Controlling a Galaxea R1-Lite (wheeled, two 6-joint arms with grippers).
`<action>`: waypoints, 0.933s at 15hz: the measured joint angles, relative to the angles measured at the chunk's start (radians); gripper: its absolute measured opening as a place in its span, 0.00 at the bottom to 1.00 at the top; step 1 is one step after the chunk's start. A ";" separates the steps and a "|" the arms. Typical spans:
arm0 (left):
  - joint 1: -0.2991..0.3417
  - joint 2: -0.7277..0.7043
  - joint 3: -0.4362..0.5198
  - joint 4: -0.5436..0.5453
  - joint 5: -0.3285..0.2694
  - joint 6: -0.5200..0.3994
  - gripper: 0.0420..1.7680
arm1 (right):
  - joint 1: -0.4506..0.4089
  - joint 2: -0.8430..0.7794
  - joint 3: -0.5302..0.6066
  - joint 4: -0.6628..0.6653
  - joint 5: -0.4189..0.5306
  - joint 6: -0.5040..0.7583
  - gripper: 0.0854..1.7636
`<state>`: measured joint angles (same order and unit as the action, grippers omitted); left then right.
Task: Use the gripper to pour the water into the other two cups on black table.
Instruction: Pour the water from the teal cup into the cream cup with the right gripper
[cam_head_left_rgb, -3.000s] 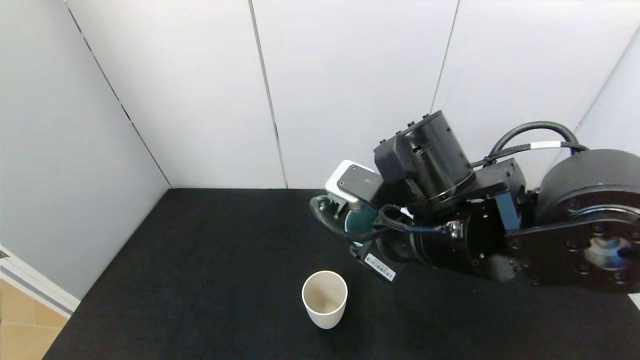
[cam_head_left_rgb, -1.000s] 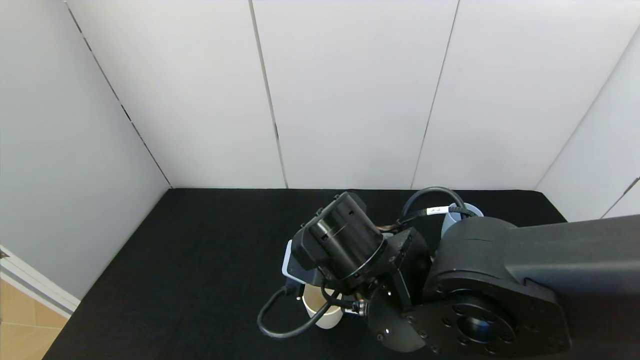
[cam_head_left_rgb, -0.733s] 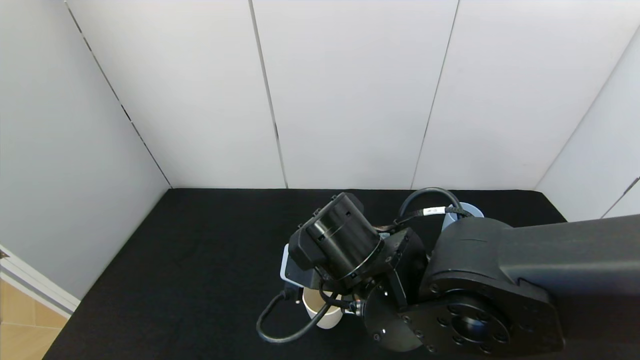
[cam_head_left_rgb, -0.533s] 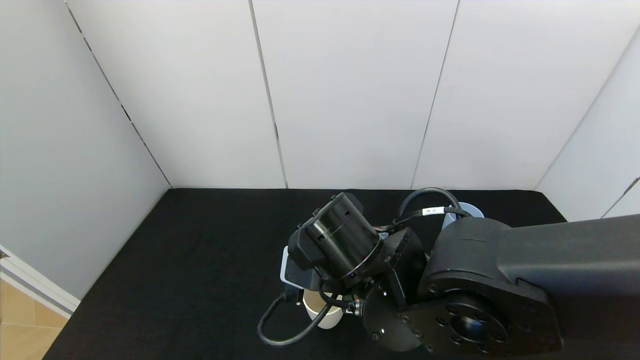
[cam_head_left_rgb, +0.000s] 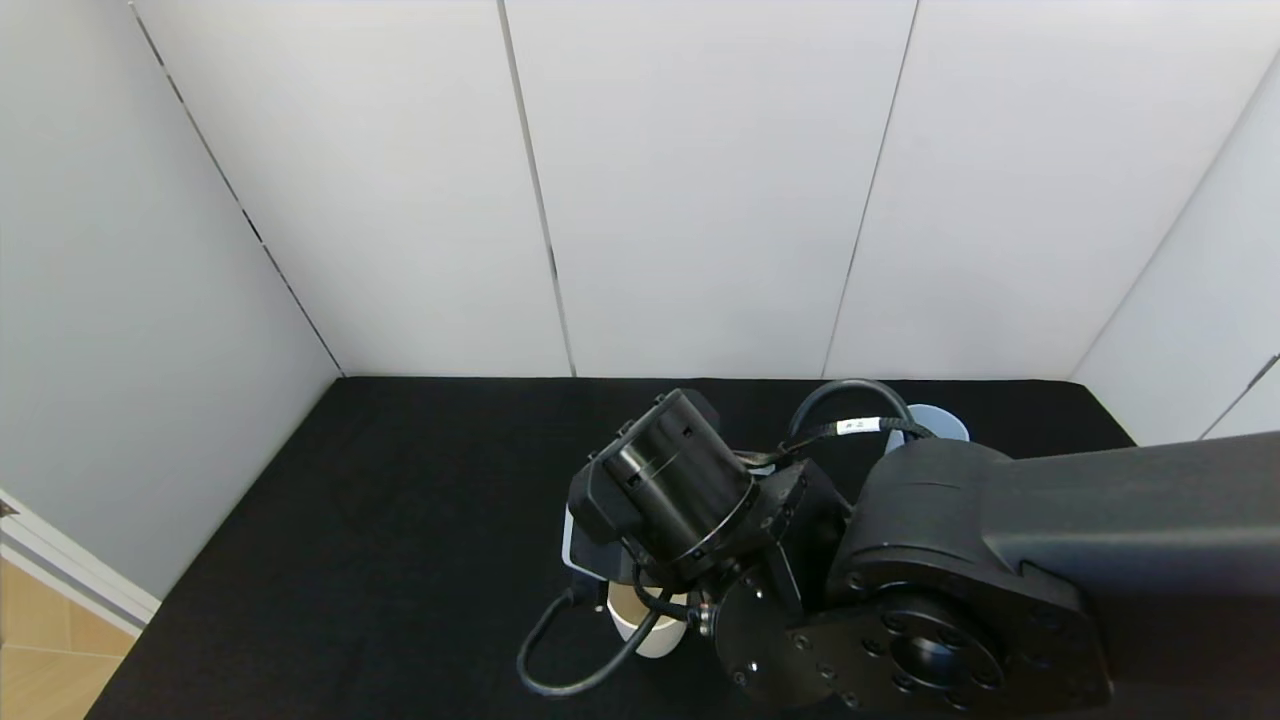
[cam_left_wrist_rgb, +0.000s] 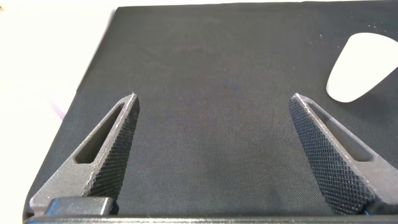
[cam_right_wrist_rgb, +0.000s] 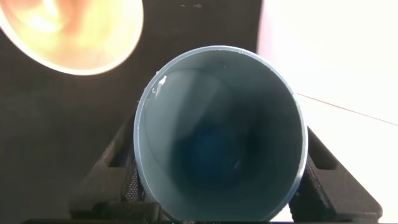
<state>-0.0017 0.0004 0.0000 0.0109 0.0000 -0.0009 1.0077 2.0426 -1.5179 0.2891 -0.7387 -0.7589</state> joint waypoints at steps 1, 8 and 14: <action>0.000 0.000 0.000 0.000 0.000 0.000 0.97 | 0.001 0.002 -0.003 -0.004 -0.011 -0.007 0.68; 0.000 0.000 0.000 0.000 0.000 0.000 0.97 | 0.025 0.030 -0.029 0.002 -0.054 -0.036 0.68; 0.000 0.000 0.000 0.000 0.000 0.000 0.97 | 0.033 0.047 -0.039 0.006 -0.094 -0.064 0.68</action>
<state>-0.0017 0.0004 0.0000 0.0109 0.0000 -0.0013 1.0409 2.0894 -1.5572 0.2947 -0.8326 -0.8230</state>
